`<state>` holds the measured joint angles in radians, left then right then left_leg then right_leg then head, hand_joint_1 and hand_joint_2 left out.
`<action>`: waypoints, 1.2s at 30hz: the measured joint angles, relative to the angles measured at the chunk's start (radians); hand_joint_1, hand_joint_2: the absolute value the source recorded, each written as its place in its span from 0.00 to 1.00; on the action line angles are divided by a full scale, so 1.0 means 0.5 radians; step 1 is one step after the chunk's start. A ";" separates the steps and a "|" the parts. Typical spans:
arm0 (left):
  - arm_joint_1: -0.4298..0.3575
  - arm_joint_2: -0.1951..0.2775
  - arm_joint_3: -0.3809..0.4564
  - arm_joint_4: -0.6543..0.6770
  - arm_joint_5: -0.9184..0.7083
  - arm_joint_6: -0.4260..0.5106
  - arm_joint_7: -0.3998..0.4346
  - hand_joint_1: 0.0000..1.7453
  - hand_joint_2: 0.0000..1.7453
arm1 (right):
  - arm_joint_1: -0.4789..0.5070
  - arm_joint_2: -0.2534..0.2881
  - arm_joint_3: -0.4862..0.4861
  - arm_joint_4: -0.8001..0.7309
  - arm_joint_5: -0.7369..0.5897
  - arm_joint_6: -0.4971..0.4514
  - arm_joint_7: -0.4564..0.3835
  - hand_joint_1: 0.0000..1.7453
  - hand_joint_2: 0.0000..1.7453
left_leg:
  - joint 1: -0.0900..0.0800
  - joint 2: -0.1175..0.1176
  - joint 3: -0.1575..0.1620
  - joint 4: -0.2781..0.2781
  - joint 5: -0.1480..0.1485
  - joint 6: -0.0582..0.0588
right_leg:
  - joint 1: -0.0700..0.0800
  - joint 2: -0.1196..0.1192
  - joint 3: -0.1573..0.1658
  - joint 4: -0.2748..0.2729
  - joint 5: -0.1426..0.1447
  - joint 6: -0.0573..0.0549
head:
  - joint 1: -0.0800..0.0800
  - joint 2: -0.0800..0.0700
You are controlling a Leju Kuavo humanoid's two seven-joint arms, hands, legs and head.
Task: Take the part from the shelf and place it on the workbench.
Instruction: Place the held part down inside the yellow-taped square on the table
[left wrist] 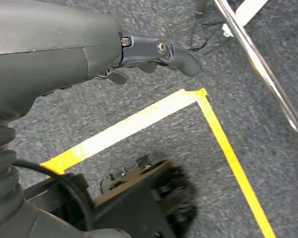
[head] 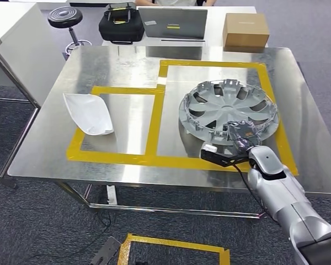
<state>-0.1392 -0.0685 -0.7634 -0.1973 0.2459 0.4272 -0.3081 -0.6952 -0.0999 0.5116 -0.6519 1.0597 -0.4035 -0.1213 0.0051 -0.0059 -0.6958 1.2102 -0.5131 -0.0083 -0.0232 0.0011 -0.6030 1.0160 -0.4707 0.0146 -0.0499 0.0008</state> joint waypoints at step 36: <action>0.000 0.003 0.093 -0.002 -0.030 0.045 0.041 0.00 0.00 | 0.056 -0.005 -0.051 -0.087 0.033 0.027 0.009 0.00 0.00 | -0.008 -0.001 0.169 -0.353 0.096 0.038 | 0.017 0.004 0.006 0.000 -0.013 0.044 | -0.002 0.000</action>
<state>-0.1394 -0.0669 -0.7171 -0.1984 0.2307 0.4495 -0.2878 -0.6674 -0.1022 0.4863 -0.6954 1.0763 -0.3901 -0.1166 0.0013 -0.0064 -0.6116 1.0339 -0.4650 0.0109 -0.0148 0.0033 -0.5998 1.0159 -0.4770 0.0365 -0.0507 0.0008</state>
